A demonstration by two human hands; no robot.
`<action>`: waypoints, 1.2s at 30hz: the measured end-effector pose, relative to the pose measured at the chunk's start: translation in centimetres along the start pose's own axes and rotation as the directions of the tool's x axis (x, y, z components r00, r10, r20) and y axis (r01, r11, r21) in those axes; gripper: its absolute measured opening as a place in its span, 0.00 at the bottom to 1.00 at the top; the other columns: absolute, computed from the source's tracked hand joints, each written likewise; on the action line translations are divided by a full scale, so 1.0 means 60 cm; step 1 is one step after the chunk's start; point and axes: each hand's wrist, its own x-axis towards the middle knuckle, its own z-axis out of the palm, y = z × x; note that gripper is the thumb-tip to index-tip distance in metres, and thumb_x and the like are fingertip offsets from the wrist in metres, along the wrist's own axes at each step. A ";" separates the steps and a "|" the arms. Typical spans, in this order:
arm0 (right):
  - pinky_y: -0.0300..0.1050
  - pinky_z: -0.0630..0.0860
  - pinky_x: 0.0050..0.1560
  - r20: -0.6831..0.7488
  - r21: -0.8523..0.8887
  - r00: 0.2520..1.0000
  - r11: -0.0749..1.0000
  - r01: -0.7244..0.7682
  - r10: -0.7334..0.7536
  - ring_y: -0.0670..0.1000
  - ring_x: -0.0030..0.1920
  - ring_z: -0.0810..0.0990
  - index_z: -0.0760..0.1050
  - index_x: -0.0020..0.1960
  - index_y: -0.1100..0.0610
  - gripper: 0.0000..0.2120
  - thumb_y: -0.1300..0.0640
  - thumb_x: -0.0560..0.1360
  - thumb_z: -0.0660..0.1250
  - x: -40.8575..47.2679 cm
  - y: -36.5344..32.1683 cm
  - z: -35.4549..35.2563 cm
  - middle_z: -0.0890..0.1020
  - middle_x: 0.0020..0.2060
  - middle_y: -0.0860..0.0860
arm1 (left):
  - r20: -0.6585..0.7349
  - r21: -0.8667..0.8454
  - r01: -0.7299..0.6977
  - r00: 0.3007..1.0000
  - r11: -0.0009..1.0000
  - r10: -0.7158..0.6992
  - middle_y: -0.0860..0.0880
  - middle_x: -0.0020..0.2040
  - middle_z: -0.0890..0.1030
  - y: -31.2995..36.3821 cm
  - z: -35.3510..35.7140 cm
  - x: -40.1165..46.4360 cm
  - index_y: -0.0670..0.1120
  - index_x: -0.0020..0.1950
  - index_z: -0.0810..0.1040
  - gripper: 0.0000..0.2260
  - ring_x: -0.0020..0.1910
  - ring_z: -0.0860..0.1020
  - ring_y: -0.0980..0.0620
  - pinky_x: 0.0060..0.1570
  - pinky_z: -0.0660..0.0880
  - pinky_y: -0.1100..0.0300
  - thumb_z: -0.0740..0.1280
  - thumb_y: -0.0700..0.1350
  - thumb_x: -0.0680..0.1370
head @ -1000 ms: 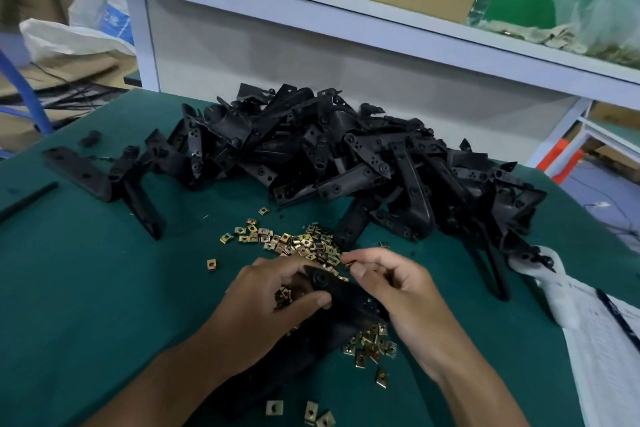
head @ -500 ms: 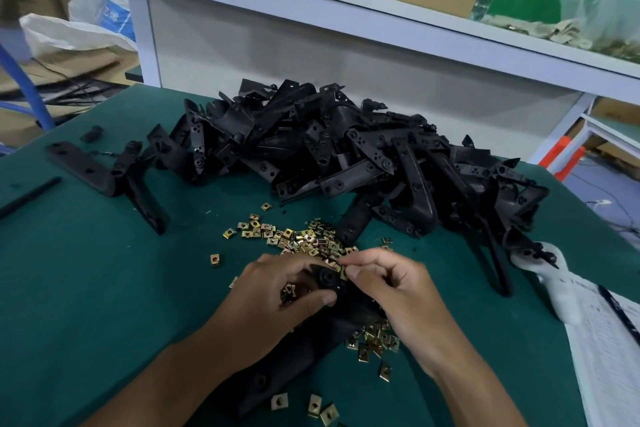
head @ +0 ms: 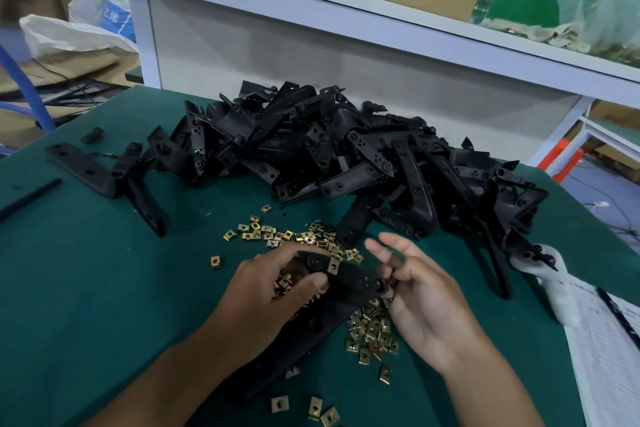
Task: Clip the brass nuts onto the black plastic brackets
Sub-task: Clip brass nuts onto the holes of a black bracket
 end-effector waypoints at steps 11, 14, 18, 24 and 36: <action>0.36 0.75 0.28 0.006 0.447 0.966 0.863 -0.234 0.259 0.52 0.47 0.87 0.73 0.67 0.61 0.28 0.76 0.69 0.61 0.018 0.006 -0.018 0.82 0.57 0.66 | -0.004 -0.033 0.021 1.000 0.999 -0.021 0.63 0.54 0.83 0.003 -0.003 -0.001 0.66 0.63 0.77 0.16 0.42 0.84 0.45 0.41 0.82 0.46 0.65 0.64 0.76; 0.37 0.73 0.28 -0.021 0.456 0.960 0.857 -0.240 0.280 0.50 0.44 0.85 0.72 0.68 0.61 0.28 0.73 0.70 0.61 0.019 0.004 -0.016 0.83 0.58 0.64 | -0.038 -0.023 0.009 0.999 1.000 -0.010 0.63 0.54 0.83 -0.004 -0.002 -0.001 0.67 0.64 0.75 0.16 0.50 0.84 0.57 0.48 0.80 0.52 0.65 0.64 0.77; 0.38 0.72 0.31 0.016 0.370 0.966 0.895 -0.247 0.260 0.51 0.47 0.86 0.71 0.68 0.63 0.32 0.79 0.67 0.56 0.018 0.003 -0.017 0.83 0.59 0.63 | -0.056 0.021 0.018 0.998 1.000 -0.017 0.56 0.47 0.84 -0.007 -0.004 0.001 0.71 0.68 0.69 0.19 0.36 0.80 0.51 0.38 0.74 0.57 0.64 0.64 0.77; 0.37 0.77 0.32 0.124 0.384 0.962 0.882 -0.273 0.244 0.55 0.55 0.85 0.70 0.69 0.62 0.29 0.76 0.70 0.59 0.012 0.002 -0.016 0.81 0.61 0.67 | -0.052 0.038 0.062 0.997 0.997 -0.060 0.63 0.52 0.83 -0.007 -0.003 0.004 0.71 0.63 0.72 0.22 0.51 0.82 0.58 0.53 0.78 0.59 0.75 0.56 0.73; 0.53 0.77 0.65 0.133 0.198 0.978 0.962 -0.186 0.161 0.57 0.64 0.81 0.69 0.70 0.60 0.24 0.76 0.78 0.55 0.014 0.007 -0.016 0.81 0.63 0.62 | -0.068 0.050 0.012 0.998 0.999 -0.009 0.66 0.50 0.82 0.001 -0.003 0.003 0.68 0.59 0.76 0.19 0.53 0.80 0.64 0.49 0.72 0.73 0.77 0.52 0.73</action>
